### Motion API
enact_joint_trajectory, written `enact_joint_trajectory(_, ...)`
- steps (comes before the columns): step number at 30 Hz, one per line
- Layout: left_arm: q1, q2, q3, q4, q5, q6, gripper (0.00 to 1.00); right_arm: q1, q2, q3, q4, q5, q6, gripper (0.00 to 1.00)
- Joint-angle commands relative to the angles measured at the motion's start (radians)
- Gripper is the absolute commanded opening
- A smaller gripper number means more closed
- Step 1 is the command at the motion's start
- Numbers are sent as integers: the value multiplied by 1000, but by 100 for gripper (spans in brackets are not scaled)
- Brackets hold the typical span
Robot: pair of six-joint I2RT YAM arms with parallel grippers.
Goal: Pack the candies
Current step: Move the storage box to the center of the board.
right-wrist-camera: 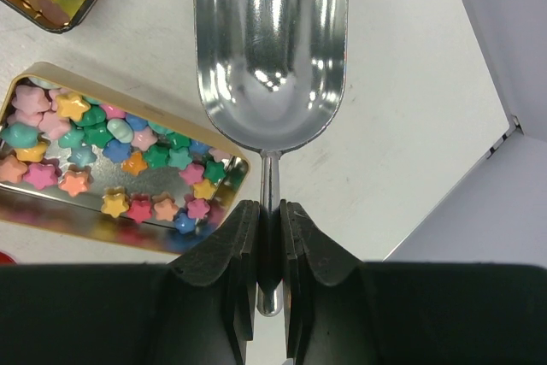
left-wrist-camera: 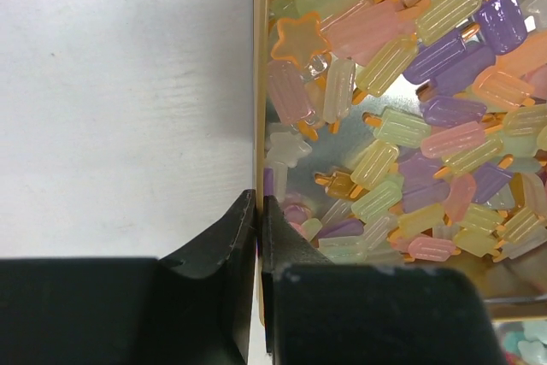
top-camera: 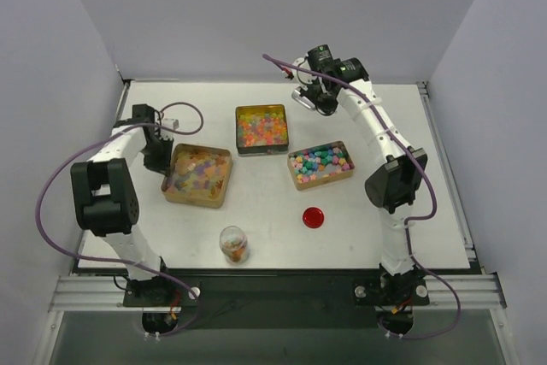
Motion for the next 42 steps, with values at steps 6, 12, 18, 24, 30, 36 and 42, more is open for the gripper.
enact_joint_trajectory(6, -46, 97, 156, -6, 42, -150, 21, -31, -13, 24, -25, -8, 27, 0)
enact_joint_trajectory(12, -89, 52, 302, 25, 4, -120, 51, -54, -23, 24, -26, -14, 28, 0)
enact_joint_trajectory(18, -261, 47, 390, 95, 324, 176, 57, -89, -40, 10, -32, -34, 39, 0)
enact_joint_trajectory(24, -408, 281, 630, 35, 297, 28, 32, -111, -53, 3, -37, -43, 57, 0)
enact_joint_trajectory(30, -503, 441, 802, 22, 172, -70, 17, -123, -77, -25, -40, -52, 59, 0)
enact_joint_trajectory(36, -537, 478, 804, -3, 111, -71, 11, -137, -79, -28, -51, -74, 59, 0)
enact_joint_trajectory(42, -553, 430, 646, -33, 125, -66, 10, -143, -59, -3, -54, -81, 65, 0)
